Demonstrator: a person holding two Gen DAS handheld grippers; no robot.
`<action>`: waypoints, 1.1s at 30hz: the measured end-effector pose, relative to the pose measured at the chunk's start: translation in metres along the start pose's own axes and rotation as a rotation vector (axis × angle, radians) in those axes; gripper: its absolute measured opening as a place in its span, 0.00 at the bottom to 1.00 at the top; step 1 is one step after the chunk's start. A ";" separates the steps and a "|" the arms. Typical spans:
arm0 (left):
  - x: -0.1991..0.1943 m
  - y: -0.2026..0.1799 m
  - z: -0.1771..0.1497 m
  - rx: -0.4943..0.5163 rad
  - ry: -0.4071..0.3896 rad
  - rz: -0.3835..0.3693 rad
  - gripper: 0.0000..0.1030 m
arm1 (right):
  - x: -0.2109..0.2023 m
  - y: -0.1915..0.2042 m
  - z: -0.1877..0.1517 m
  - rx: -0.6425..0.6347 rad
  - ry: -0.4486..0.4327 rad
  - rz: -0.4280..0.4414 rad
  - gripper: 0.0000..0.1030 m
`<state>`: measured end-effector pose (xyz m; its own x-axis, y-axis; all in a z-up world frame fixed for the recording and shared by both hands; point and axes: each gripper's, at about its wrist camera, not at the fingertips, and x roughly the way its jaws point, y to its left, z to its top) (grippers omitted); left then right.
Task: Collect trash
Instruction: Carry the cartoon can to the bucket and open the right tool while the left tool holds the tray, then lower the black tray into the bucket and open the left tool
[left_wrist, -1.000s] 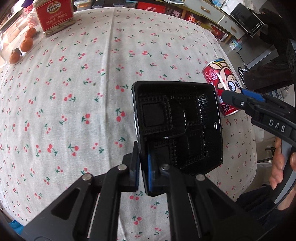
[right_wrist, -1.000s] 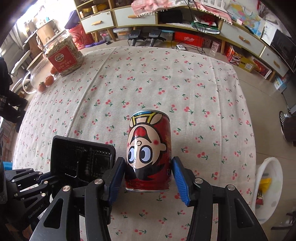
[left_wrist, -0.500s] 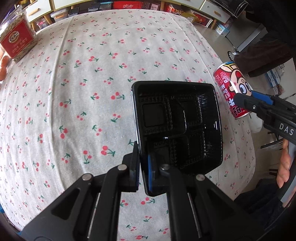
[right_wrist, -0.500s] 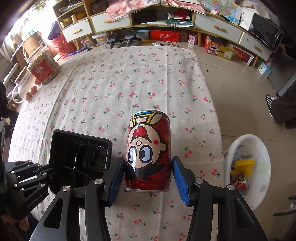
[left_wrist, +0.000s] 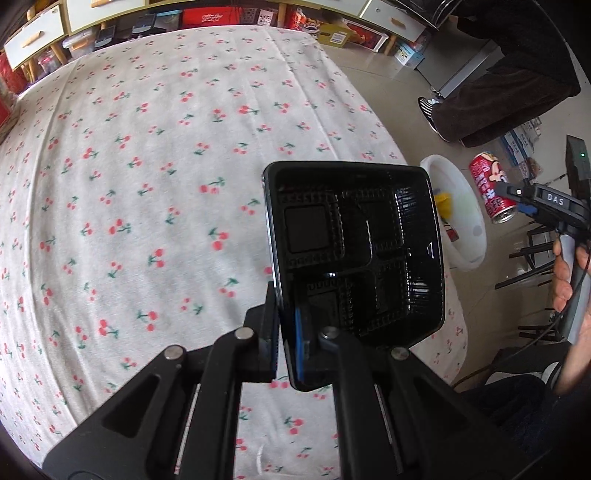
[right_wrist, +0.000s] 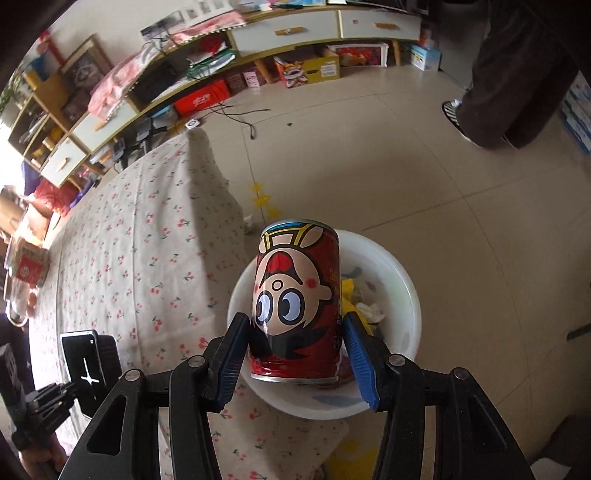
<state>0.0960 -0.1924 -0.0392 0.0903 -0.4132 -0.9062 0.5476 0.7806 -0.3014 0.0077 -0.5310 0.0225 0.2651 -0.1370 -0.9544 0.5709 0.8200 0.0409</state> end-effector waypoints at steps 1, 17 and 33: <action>0.004 -0.008 0.003 0.009 0.000 -0.008 0.08 | 0.005 -0.004 0.000 0.013 0.016 0.006 0.51; 0.026 -0.065 0.036 0.069 0.008 -0.048 0.08 | 0.018 -0.019 0.008 0.056 0.058 0.040 0.52; 0.101 -0.193 0.078 0.200 0.079 -0.026 0.08 | -0.022 -0.099 0.009 0.300 -0.075 -0.005 0.53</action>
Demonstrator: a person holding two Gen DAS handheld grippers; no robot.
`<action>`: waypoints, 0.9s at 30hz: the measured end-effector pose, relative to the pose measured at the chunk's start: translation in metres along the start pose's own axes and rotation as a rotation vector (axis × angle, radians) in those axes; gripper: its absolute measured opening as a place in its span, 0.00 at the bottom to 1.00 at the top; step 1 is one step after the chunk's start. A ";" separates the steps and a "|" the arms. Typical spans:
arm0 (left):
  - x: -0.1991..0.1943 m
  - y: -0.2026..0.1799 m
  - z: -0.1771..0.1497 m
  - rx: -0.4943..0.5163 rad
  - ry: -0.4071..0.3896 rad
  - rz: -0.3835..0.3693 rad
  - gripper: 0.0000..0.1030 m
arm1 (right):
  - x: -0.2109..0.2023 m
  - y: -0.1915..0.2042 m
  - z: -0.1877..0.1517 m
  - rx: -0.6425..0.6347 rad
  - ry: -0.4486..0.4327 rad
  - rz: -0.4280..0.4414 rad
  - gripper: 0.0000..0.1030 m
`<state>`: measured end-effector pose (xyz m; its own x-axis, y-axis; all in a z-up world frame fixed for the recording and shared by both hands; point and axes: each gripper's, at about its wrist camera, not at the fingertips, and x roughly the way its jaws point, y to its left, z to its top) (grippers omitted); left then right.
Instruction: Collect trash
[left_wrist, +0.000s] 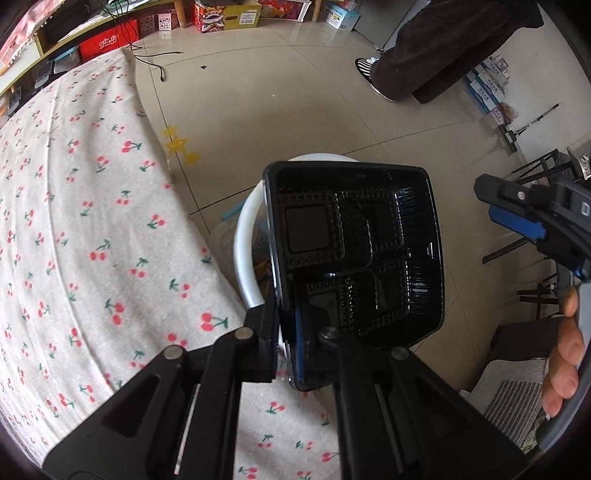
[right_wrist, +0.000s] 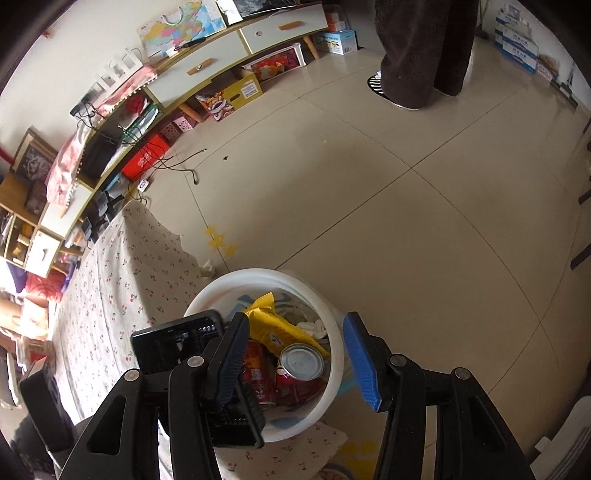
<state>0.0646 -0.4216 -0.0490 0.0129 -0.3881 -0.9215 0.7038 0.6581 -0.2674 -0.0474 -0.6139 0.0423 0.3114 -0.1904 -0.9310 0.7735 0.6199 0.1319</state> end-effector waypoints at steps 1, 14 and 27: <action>0.006 -0.003 0.003 -0.005 0.007 0.006 0.08 | -0.002 -0.003 -0.001 0.001 -0.003 0.005 0.53; -0.025 0.013 -0.018 -0.037 -0.054 0.006 0.47 | -0.003 0.029 -0.008 -0.096 0.007 0.045 0.53; -0.096 0.086 -0.082 -0.183 -0.140 0.197 0.67 | -0.029 0.136 -0.086 -0.419 -0.004 0.099 0.62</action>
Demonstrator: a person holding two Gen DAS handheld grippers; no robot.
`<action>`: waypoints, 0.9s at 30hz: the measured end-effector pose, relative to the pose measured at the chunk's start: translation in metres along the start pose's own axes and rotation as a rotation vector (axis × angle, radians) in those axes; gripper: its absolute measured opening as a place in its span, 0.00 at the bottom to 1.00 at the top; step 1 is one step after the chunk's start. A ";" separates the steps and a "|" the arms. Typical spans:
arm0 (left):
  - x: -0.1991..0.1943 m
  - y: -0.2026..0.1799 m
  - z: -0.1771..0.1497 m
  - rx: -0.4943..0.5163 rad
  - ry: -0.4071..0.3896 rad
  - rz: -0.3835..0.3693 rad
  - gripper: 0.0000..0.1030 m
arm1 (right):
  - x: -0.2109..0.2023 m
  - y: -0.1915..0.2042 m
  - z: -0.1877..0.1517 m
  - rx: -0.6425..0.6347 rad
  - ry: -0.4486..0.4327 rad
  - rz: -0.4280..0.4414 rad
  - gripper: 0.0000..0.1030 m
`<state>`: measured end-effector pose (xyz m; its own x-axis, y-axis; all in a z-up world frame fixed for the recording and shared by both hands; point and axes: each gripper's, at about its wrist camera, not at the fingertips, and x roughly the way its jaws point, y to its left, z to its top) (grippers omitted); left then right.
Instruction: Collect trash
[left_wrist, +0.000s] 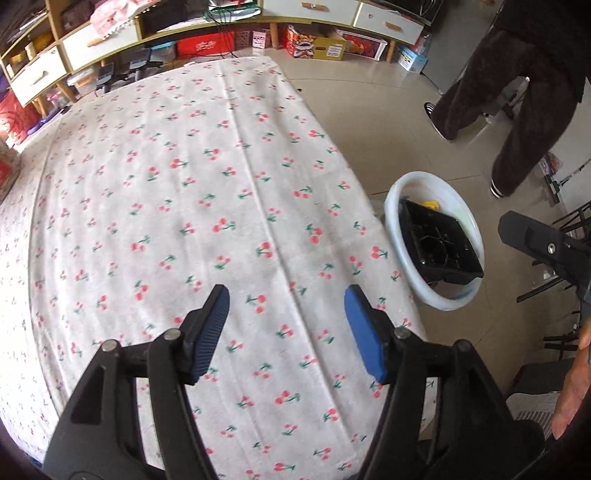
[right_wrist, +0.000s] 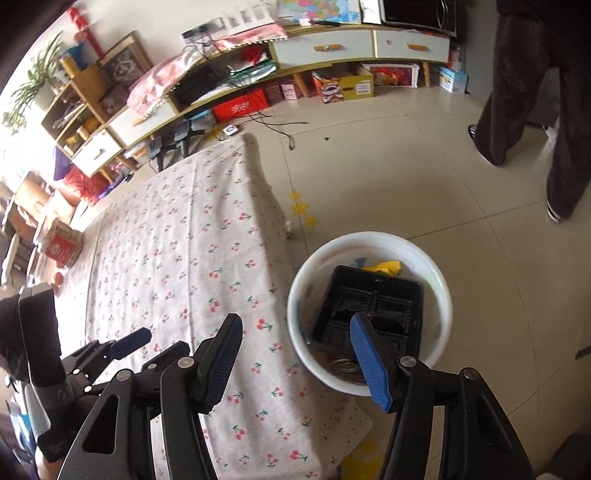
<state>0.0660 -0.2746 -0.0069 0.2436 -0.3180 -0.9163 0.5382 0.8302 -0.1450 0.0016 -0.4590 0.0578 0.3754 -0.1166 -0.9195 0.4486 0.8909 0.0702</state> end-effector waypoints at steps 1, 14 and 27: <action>-0.007 0.006 -0.004 -0.008 -0.010 0.009 0.68 | -0.004 0.010 -0.004 -0.019 -0.011 0.001 0.64; -0.064 0.067 -0.055 -0.057 -0.079 0.096 0.80 | -0.044 0.085 -0.065 -0.090 -0.132 -0.021 0.72; -0.072 0.068 -0.078 -0.039 -0.089 0.108 0.81 | -0.043 0.091 -0.117 -0.040 -0.169 -0.117 0.82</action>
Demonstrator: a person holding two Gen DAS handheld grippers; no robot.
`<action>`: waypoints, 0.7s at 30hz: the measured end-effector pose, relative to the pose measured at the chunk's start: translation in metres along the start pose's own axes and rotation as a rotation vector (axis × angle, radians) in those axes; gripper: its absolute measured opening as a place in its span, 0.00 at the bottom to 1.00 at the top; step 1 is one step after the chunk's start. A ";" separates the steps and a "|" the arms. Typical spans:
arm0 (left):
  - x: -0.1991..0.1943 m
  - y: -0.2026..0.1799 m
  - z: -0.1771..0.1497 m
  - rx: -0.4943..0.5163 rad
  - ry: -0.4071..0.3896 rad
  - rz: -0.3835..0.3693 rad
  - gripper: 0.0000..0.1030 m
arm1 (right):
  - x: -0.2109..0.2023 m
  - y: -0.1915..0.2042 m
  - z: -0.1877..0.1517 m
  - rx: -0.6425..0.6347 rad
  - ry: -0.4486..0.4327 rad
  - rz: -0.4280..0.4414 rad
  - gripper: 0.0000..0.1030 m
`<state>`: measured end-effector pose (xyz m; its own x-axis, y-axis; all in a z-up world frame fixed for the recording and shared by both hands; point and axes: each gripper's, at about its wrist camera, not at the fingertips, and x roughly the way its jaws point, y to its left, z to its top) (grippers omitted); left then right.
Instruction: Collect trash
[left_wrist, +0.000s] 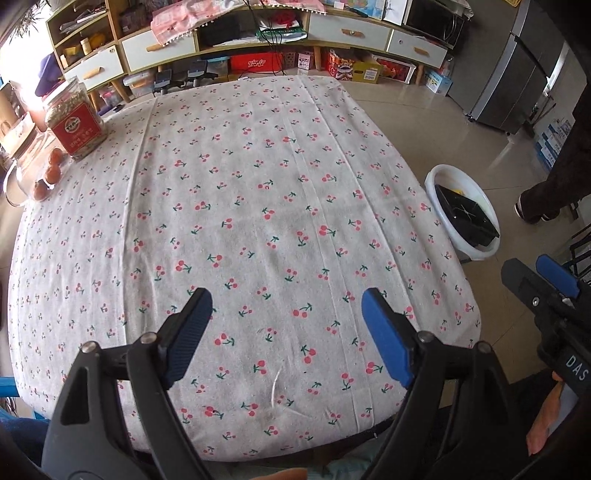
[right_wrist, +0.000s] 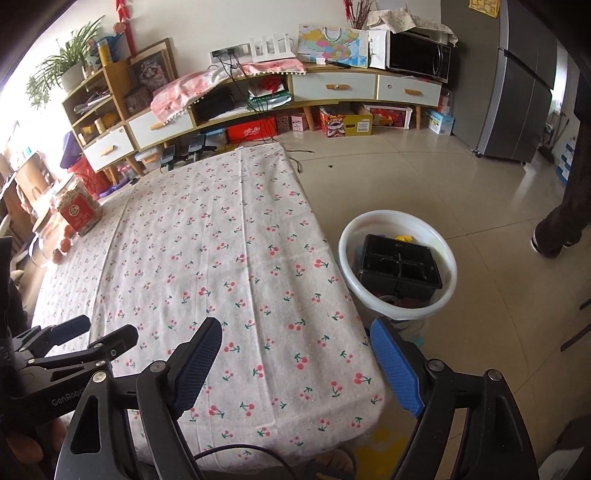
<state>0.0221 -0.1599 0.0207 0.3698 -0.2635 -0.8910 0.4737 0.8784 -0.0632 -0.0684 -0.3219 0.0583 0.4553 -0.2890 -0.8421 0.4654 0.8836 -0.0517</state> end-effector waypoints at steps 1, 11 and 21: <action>0.000 -0.001 0.000 0.002 0.000 0.000 0.81 | 0.000 -0.003 -0.002 0.004 -0.003 -0.008 0.82; 0.007 -0.013 0.002 0.026 0.015 0.002 0.81 | 0.017 -0.012 -0.006 -0.003 0.030 -0.026 0.82; 0.009 -0.018 0.003 0.036 0.020 0.003 0.81 | 0.023 -0.012 -0.007 -0.011 0.045 -0.028 0.82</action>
<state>0.0191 -0.1786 0.0154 0.3549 -0.2529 -0.9000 0.5013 0.8641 -0.0451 -0.0689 -0.3365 0.0361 0.4072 -0.2970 -0.8637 0.4687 0.8796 -0.0815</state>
